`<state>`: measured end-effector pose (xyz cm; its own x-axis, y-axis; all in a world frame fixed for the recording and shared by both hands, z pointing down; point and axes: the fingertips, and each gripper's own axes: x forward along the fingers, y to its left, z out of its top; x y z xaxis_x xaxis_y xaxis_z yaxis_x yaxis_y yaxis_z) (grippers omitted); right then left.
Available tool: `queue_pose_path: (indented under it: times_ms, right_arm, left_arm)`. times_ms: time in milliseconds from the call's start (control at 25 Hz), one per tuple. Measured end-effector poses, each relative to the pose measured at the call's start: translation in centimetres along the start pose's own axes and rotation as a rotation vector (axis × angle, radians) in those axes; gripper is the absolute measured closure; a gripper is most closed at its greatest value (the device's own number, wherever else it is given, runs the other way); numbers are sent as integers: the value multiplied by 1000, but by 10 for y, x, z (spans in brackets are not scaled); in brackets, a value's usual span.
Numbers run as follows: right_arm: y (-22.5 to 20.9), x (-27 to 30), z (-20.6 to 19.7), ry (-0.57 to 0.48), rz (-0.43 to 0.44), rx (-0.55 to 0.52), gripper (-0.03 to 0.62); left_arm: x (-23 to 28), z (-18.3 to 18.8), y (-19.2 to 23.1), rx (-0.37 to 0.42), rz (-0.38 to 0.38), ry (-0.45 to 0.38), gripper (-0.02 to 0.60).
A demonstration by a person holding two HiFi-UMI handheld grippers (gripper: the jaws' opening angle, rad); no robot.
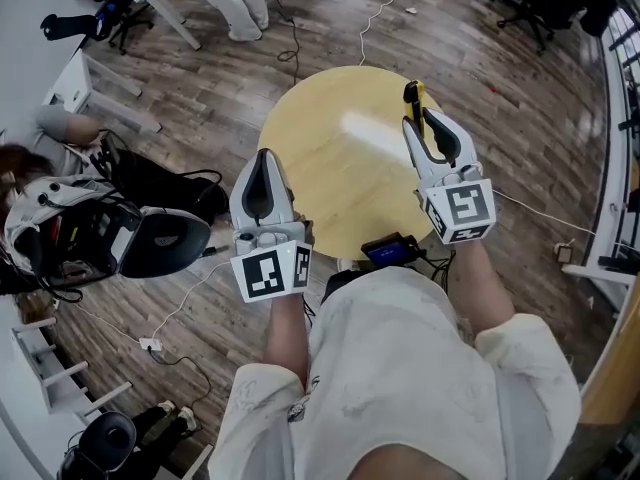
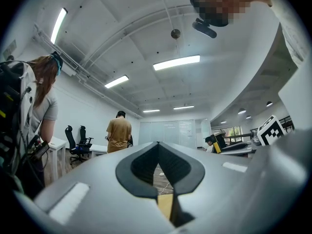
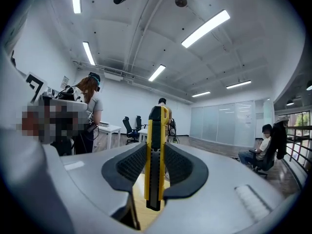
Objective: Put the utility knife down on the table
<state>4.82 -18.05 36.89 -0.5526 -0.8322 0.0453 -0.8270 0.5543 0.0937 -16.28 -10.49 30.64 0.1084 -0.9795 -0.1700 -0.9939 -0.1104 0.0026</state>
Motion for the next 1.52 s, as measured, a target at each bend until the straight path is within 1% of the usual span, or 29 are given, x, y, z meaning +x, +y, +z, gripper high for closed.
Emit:
queue_pose_path:
  times_ms: [520, 800, 1160, 1520]
  right_arm:
    - [2, 20, -34, 85, 13, -12, 474]
    - [-4, 30, -56, 151, -1, -23, 476]
    - [10, 39, -96, 253, 53, -14, 476]
    - [18, 43, -135, 350, 70, -26, 476]
  left_arm:
    - [0, 1, 4, 10, 26, -11, 561]
    - [7, 3, 3, 12, 19, -27, 561]
    - [-7, 4, 8, 24, 65, -5, 561]
    - [-12, 6, 10, 32, 81, 3, 561]
